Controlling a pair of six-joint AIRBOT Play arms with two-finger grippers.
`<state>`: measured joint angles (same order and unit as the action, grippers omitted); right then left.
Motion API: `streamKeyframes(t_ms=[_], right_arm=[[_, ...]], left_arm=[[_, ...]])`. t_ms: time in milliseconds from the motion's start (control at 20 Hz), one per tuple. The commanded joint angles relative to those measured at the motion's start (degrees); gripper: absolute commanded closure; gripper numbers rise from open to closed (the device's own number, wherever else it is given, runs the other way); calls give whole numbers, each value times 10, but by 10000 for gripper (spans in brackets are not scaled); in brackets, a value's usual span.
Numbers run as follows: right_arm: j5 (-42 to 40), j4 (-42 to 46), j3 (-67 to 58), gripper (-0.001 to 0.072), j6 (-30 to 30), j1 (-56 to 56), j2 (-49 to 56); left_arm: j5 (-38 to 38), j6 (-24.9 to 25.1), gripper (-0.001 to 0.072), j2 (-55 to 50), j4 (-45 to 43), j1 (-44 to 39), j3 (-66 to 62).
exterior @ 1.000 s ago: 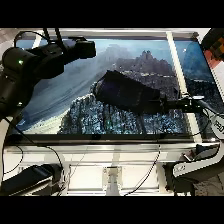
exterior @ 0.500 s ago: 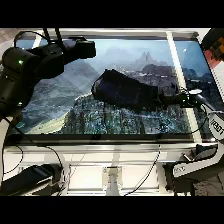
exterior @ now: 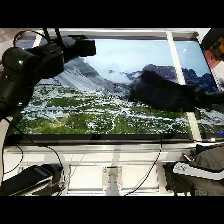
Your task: Fold the clothes and pants, and hang the long-sleeved shirts on hangers.
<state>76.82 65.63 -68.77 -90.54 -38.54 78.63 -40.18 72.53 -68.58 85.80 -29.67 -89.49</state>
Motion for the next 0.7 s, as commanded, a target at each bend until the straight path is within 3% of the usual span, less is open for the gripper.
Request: streamKeyframes(t_ms=[0,350,550,600,650], right_arm=[[89,204,-37,681,-61,-105,-52],[177,368,-47,681,-65,-234,-100],[179,374,-47,672,-70,-250,-106],[185,371,-47,500,-70,-250,-106],[197,371,-49,178,-70,-250,-106]], left_arm=[[34,19,698,0,0,0,0],[40,45,698,0,0,0,0],[40,44,698,0,0,0,0],[40,44,697,0,0,0,0],[40,44,697,0,-1,0,0]])
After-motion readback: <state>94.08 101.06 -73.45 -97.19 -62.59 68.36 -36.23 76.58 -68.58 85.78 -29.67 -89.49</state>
